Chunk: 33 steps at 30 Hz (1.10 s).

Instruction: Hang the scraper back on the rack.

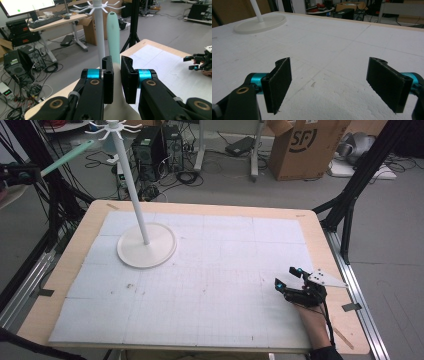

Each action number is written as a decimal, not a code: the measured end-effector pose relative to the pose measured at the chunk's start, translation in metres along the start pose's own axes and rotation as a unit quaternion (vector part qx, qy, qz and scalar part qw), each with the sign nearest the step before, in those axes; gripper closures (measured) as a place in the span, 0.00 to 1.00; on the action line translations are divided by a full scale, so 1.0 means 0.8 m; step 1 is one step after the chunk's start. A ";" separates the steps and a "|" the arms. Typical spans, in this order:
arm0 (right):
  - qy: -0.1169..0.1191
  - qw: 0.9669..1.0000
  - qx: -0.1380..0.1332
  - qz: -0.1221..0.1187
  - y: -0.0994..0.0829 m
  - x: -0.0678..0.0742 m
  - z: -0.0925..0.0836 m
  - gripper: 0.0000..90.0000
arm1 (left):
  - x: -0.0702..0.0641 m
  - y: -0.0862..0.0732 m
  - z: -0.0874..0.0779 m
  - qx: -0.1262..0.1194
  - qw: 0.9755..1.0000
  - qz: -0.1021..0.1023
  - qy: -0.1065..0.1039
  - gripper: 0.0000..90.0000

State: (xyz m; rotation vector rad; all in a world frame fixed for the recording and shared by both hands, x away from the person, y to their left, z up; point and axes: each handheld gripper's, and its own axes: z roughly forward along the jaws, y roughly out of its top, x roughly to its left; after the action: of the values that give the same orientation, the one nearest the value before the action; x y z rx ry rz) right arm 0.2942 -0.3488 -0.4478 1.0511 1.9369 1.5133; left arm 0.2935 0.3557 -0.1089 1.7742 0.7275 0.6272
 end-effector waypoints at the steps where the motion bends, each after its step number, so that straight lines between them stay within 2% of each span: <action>1: 0.000 1.000 0.000 0.001 0.000 0.000 0.000 0.22 | 0.001 0.001 0.002 0.000 1.000 -0.002 -0.002 0.91; 12: 0.001 1.000 0.001 0.000 0.000 0.000 0.000 0.22 | 0.005 0.005 0.015 -0.002 1.000 -0.002 0.001 0.90; 24: 0.001 1.000 0.001 0.000 0.000 0.000 0.000 0.22 | 0.003 0.004 0.021 0.006 1.000 0.006 0.007 0.90; 33: 0.001 1.000 0.001 0.001 0.000 0.000 0.000 0.22 | 0.001 0.004 0.019 0.008 1.000 0.008 0.002 0.90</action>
State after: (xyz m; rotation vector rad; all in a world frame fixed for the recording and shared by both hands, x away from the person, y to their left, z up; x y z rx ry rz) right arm 0.2939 -0.3486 -0.4478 1.0533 1.9395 1.5132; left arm 0.3052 0.3461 -0.1105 1.7953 0.7232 0.6389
